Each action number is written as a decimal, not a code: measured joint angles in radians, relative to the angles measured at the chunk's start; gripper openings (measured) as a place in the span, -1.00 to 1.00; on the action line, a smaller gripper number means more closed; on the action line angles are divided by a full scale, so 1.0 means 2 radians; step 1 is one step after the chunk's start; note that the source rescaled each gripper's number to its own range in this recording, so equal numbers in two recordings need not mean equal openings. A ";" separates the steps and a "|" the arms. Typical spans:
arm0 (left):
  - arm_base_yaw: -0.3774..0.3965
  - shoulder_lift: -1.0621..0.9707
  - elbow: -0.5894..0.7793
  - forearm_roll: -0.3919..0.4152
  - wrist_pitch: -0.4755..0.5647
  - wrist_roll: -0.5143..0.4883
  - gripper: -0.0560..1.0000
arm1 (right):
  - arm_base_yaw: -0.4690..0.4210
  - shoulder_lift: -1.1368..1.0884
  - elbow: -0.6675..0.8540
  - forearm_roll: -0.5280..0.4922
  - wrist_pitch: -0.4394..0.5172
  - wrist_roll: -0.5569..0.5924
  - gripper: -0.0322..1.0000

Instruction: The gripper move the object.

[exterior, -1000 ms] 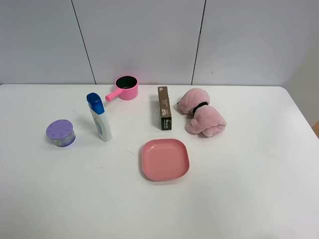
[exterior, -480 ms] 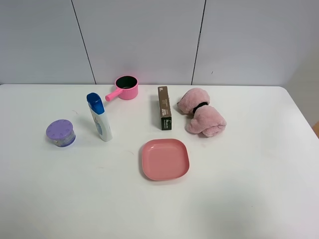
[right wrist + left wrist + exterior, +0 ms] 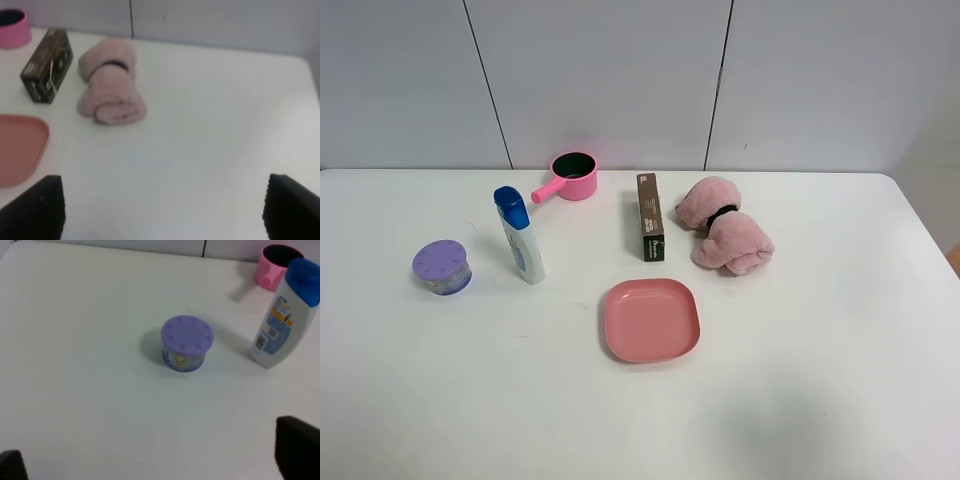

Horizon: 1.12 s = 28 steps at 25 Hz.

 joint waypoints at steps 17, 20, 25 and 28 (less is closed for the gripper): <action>0.000 0.000 0.000 0.000 0.000 0.000 1.00 | 0.000 0.000 0.038 0.031 0.005 0.000 0.66; 0.000 0.000 0.000 0.000 0.000 0.001 1.00 | -0.001 0.000 0.038 0.031 0.005 0.000 0.66; 0.000 0.000 0.000 0.000 0.000 0.001 1.00 | -0.058 0.000 0.038 0.032 0.005 -0.001 0.66; 0.000 0.000 0.000 0.000 0.000 0.001 1.00 | -0.114 0.000 0.038 0.032 0.005 -0.001 0.66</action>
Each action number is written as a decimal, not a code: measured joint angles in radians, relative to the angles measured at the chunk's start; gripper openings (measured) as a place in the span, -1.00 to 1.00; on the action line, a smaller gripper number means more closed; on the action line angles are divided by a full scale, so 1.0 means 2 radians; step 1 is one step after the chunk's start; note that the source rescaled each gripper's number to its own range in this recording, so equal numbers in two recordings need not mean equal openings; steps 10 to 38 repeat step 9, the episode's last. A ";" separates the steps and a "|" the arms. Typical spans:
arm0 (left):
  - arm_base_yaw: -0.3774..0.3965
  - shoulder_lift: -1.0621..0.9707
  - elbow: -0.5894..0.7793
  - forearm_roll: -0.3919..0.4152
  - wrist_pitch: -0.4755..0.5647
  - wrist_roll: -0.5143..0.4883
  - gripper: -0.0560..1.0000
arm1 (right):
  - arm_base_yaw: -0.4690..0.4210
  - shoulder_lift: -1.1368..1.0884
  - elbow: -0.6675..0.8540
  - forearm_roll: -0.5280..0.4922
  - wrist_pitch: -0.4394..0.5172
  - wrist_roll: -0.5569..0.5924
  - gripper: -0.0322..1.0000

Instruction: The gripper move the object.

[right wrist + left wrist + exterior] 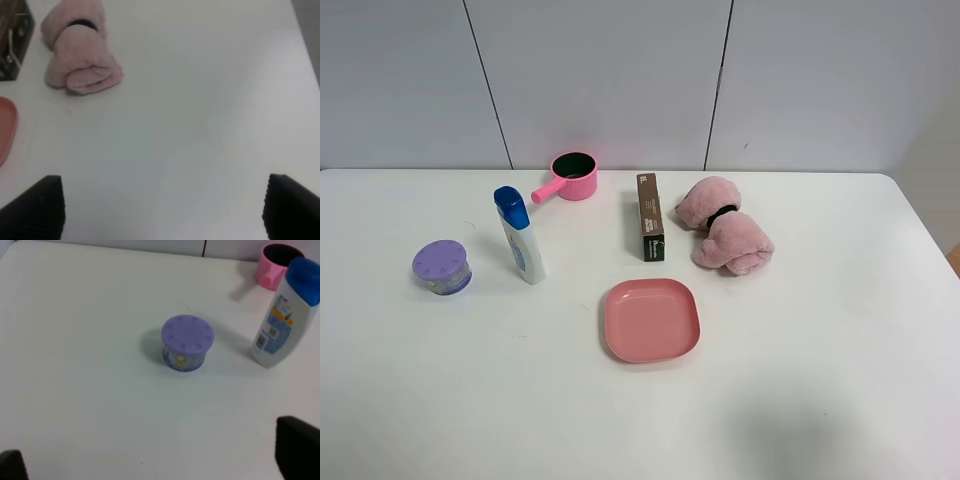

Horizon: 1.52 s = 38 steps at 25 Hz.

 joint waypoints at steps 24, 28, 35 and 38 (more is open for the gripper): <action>0.000 0.000 0.000 0.000 0.000 0.000 1.00 | -0.047 0.000 0.000 0.000 0.000 0.000 0.66; 0.000 0.000 0.000 0.000 0.000 0.000 1.00 | -0.047 0.000 0.000 0.000 0.000 0.000 0.66; 0.000 0.000 0.000 0.000 0.000 0.000 1.00 | -0.047 0.000 0.000 0.000 0.000 0.000 0.66; 0.000 0.000 0.000 0.000 0.000 0.000 1.00 | -0.047 0.000 0.000 0.000 0.000 0.000 0.66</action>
